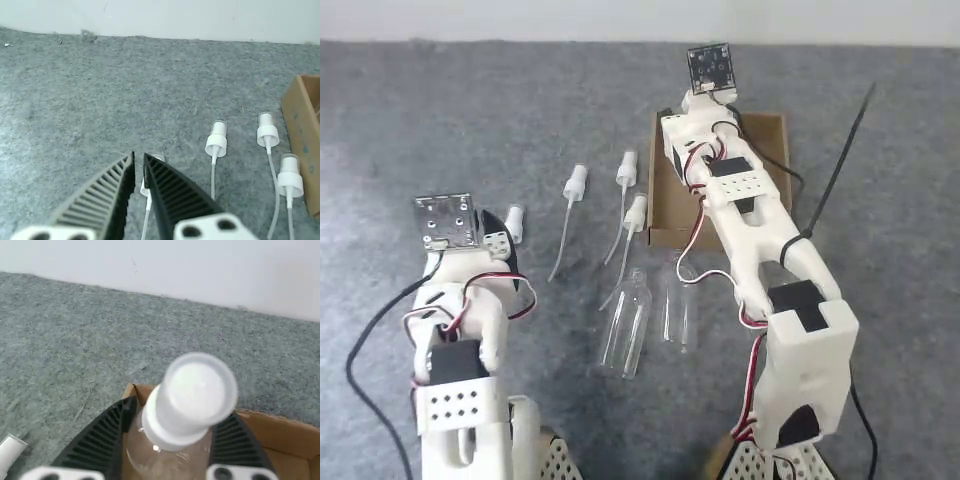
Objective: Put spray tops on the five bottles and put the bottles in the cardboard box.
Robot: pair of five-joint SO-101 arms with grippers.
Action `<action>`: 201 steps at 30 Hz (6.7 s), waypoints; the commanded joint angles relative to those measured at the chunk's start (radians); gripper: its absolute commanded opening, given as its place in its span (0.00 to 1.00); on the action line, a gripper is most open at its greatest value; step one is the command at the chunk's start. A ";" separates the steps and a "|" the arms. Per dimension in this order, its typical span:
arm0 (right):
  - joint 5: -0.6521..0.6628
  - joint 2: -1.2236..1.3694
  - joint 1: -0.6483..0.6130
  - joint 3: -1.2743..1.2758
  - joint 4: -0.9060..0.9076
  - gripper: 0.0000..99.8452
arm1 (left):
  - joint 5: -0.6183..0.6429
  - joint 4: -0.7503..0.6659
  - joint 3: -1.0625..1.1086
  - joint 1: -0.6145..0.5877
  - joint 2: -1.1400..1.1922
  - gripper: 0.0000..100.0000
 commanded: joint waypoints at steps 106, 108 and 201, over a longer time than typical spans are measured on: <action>0.236 -0.791 0.469 0.229 1.267 0.31 | -0.002 -0.035 0.008 -0.008 -0.002 0.02; 0.236 -0.746 0.455 0.287 1.199 0.34 | -0.002 -0.034 0.008 -0.008 -0.002 0.02; 2.645 -0.222 1.419 0.135 1.078 0.37 | -0.003 -0.035 0.012 -0.009 -0.002 0.02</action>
